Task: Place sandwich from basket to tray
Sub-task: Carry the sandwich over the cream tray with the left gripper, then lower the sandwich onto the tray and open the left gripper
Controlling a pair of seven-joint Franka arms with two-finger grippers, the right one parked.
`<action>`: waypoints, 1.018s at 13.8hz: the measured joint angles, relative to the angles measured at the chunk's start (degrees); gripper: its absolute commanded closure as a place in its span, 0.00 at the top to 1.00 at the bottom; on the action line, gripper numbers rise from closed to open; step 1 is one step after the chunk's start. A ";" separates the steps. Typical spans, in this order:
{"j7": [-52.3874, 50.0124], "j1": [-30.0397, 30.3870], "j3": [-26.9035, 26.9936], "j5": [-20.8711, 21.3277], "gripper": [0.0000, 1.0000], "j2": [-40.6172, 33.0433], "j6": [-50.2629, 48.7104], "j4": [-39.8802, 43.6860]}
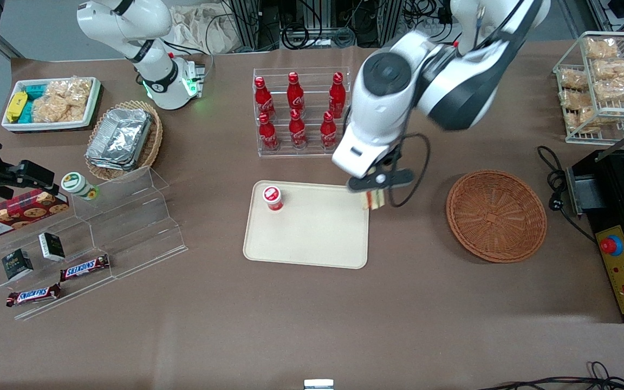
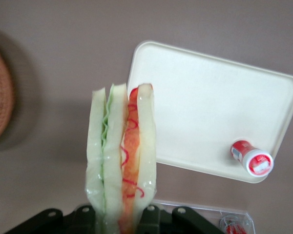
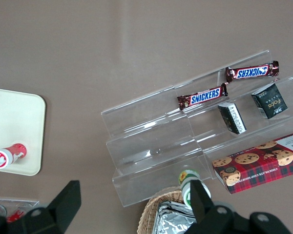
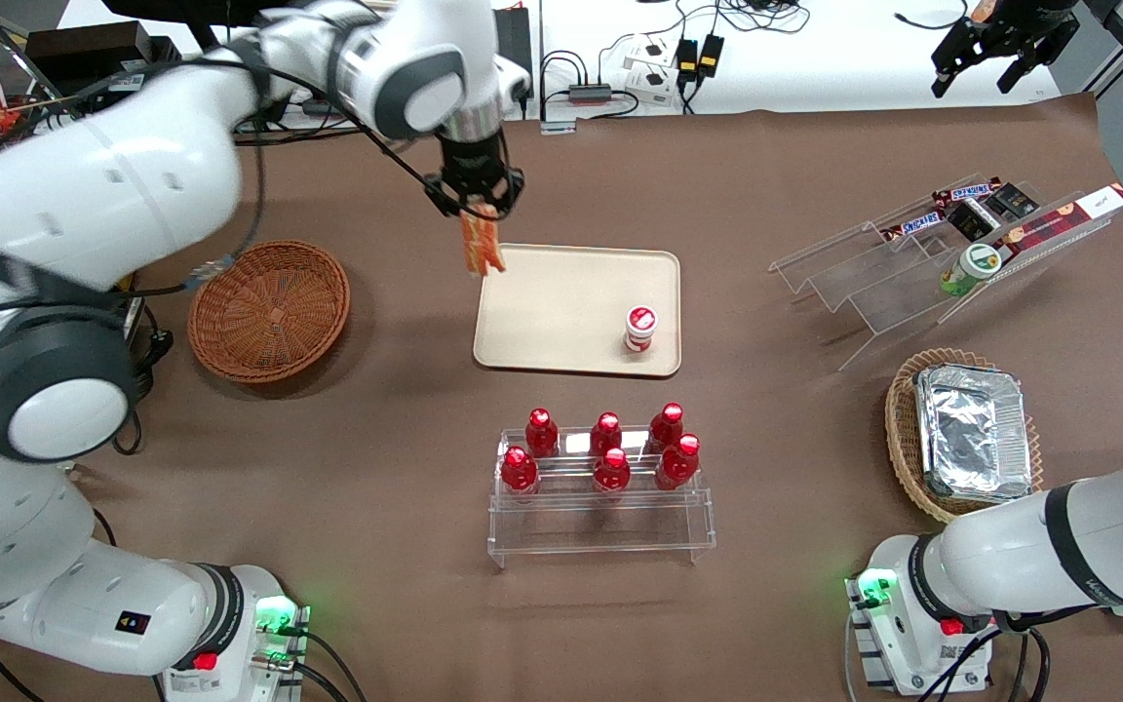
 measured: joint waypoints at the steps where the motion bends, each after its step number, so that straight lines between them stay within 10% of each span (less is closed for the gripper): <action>1: -1.11 -0.80 0.00 0.98 0.22 3.33 2.74 0.05; 10: -6.08 -1.22 0.29 10.18 0.24 21.96 15.65 2.49; 12: -6.42 -1.53 0.29 10.89 0.50 24.75 15.94 3.96; 13: -6.58 -1.62 0.28 10.92 0.89 25.35 15.94 4.58; 14: -7.04 -1.62 0.27 10.92 1.00 25.42 15.94 4.92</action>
